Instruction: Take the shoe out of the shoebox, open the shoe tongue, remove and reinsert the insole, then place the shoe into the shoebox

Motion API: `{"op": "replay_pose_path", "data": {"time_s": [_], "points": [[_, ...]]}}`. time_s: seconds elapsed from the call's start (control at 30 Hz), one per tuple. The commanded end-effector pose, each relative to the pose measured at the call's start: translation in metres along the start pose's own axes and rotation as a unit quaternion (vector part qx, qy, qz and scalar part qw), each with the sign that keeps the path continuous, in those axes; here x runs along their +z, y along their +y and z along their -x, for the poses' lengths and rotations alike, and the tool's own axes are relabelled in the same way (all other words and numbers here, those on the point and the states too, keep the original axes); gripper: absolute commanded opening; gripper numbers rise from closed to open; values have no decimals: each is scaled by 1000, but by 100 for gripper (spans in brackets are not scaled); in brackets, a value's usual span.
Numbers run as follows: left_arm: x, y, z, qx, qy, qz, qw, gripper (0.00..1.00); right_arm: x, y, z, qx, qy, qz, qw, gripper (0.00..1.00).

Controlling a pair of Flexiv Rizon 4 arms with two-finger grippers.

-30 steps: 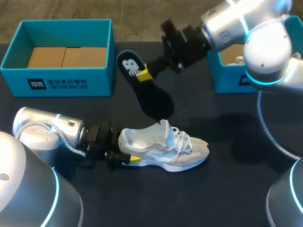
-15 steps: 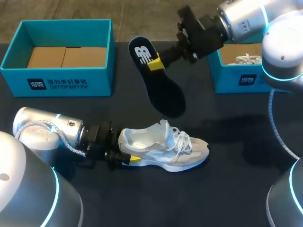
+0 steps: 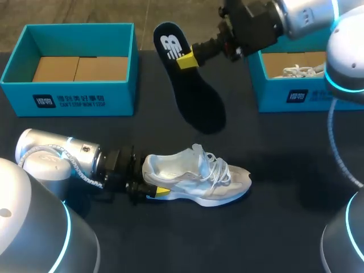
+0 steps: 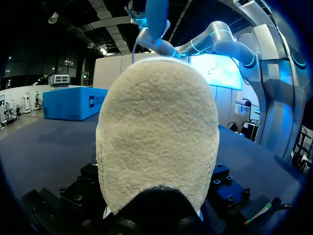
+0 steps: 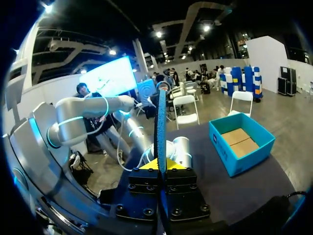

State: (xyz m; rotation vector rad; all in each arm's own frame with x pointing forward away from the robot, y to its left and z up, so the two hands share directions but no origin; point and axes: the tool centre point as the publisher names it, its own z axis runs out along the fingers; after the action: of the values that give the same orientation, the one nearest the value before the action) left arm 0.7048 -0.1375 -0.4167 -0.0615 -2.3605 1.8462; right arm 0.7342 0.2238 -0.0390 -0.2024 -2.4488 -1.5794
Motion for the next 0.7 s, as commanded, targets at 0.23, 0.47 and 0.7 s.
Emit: {"op": "replay_pose_path", "data": {"time_s": [0.23, 0.47, 0.7], "points": [[0, 3, 1, 0, 0, 1, 1000, 0, -34, -7, -24, 17, -34, -12, 999, 0], [0, 3, 1, 0, 0, 1, 1000, 0, -34, -7, -24, 17, -34, -12, 999, 0], [0, 3, 1, 0, 0, 1, 1000, 0, -56, 3, -39, 13, -66, 54, 996, 0]]}}
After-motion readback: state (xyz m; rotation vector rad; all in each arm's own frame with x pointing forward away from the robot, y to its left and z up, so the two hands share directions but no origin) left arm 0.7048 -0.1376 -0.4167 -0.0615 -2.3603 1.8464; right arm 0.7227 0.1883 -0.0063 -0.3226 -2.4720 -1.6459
